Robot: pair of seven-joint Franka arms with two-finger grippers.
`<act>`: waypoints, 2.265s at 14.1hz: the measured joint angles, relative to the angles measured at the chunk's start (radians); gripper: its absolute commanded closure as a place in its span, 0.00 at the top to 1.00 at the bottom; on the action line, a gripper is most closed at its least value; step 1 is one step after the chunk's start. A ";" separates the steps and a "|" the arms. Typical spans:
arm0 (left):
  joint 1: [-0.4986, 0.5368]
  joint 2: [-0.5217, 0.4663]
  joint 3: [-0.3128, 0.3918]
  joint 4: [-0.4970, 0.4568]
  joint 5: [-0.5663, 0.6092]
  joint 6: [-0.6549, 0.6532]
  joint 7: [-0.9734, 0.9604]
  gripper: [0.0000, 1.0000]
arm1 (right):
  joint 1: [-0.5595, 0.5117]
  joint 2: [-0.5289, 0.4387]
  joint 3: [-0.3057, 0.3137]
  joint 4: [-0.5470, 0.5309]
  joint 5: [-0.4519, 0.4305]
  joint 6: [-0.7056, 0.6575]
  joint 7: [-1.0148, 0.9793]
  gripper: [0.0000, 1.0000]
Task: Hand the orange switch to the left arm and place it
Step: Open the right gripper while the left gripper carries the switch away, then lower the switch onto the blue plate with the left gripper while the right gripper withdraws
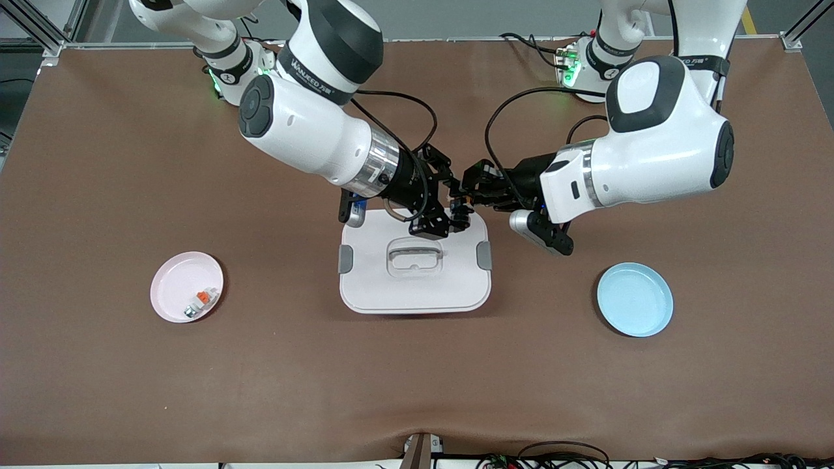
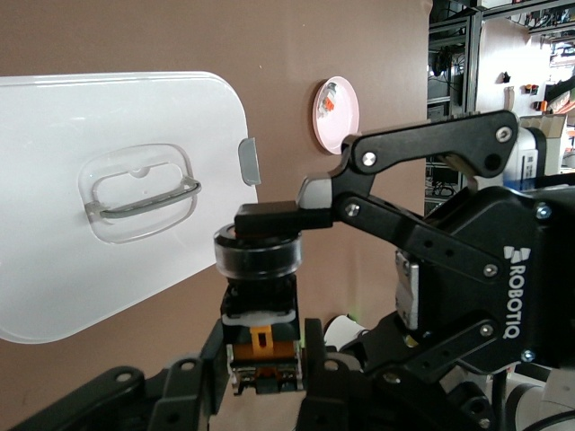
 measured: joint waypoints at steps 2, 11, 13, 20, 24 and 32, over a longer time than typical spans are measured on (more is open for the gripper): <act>0.002 -0.002 0.001 0.000 0.001 -0.003 -0.020 0.01 | 0.002 0.000 0.000 0.000 0.000 0.005 0.000 0.00; 0.031 -0.008 0.004 0.000 0.045 -0.024 -0.012 0.00 | 0.009 0.005 -0.003 0.001 0.001 0.025 0.005 1.00; 0.082 -0.020 0.005 0.000 0.100 -0.066 -0.006 0.00 | 0.008 0.005 -0.008 0.001 0.001 0.021 0.005 1.00; 0.266 -0.043 0.012 -0.006 0.393 -0.216 -0.005 0.00 | 0.007 0.005 -0.012 0.002 -0.003 0.012 -0.039 1.00; 0.284 0.002 0.012 -0.020 0.636 -0.184 -0.005 0.00 | -0.006 0.003 -0.024 0.007 -0.051 -0.131 -0.309 1.00; 0.364 0.176 0.014 -0.036 0.835 0.009 -0.008 0.00 | -0.093 -0.050 -0.033 0.025 -0.288 -0.413 -0.877 1.00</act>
